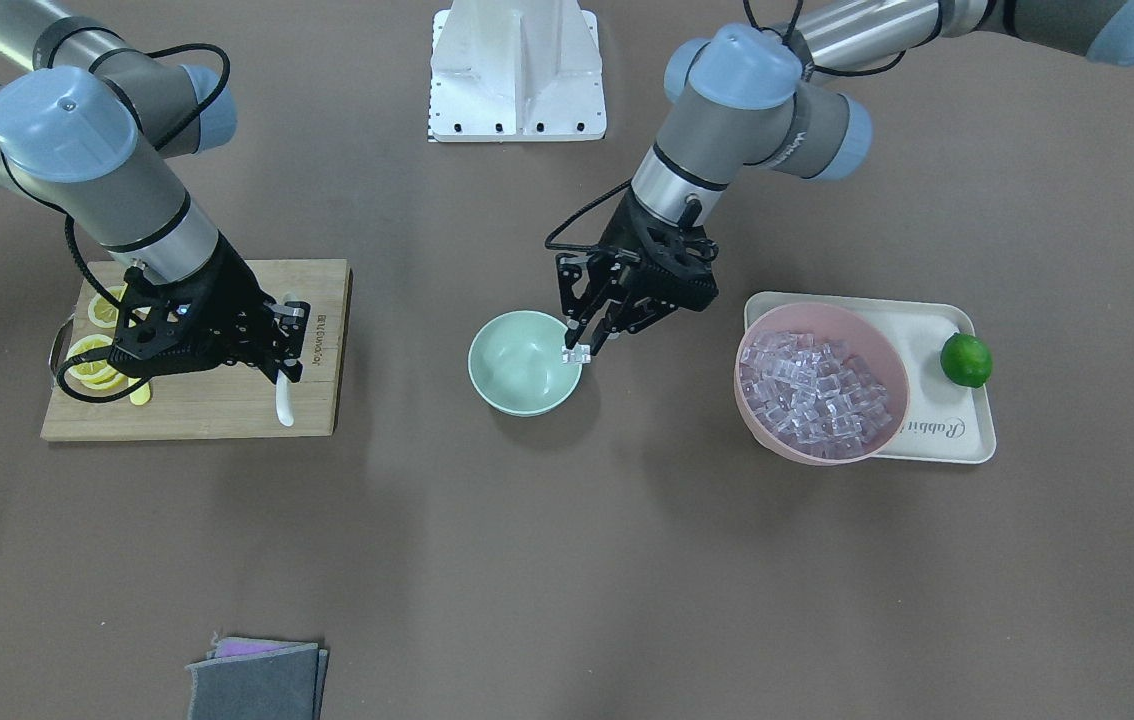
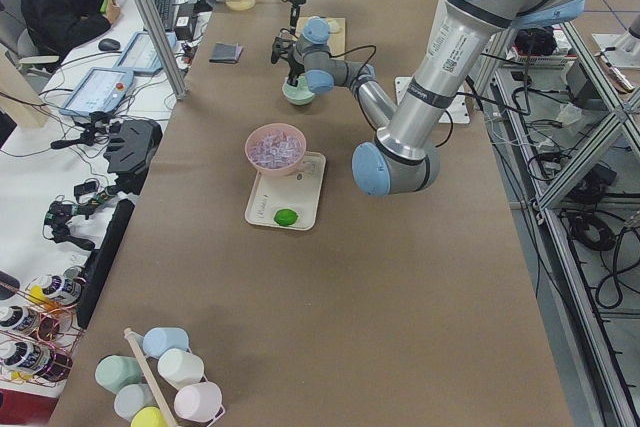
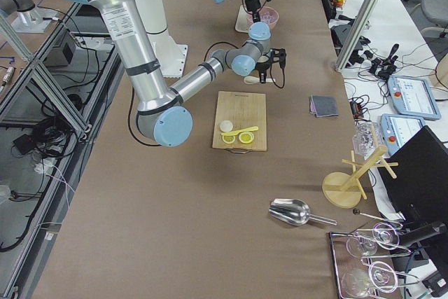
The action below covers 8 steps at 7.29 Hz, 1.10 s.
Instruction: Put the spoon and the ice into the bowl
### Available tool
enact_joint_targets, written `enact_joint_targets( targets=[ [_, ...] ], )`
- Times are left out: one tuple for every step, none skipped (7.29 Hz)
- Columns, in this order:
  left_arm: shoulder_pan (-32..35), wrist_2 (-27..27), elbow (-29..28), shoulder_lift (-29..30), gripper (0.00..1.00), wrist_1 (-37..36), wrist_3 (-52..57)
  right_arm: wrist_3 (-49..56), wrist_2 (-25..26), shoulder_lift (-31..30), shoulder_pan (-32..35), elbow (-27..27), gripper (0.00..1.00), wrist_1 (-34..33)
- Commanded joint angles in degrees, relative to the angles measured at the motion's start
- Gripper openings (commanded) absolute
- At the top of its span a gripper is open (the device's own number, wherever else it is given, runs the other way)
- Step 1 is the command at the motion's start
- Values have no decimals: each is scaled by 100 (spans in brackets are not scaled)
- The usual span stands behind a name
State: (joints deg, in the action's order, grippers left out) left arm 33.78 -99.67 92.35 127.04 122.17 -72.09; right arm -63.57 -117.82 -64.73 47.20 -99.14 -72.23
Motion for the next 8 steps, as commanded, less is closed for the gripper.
enact_joint_targets(
  targets=[
    [-415,683,-479,373,0,26,-139,-242,48,249,-35,-9,0,7],
    [-512,703,-489,357,0,9,-139,-513,75,494,-87,-9,0,7],
    [-600,781,-507,322,0,9,-130,-603,258,627,-183,-26,0,7],
    [-731,869,-507,321,5,9,-130,-612,390,715,-298,8,0,7],
    [-750,870,-481,321,71,26,-139,-612,565,812,-377,44,0,7],
    [-742,966,-420,208,97,61,-148,-682,741,969,-500,96,0,7],
    [-724,958,16,-98,98,62,-104,-796,960,1110,-666,149,0,-1],
    [-593,914,551,-483,98,1,53,-823,1119,1347,-746,393,0,-1]
  ],
)
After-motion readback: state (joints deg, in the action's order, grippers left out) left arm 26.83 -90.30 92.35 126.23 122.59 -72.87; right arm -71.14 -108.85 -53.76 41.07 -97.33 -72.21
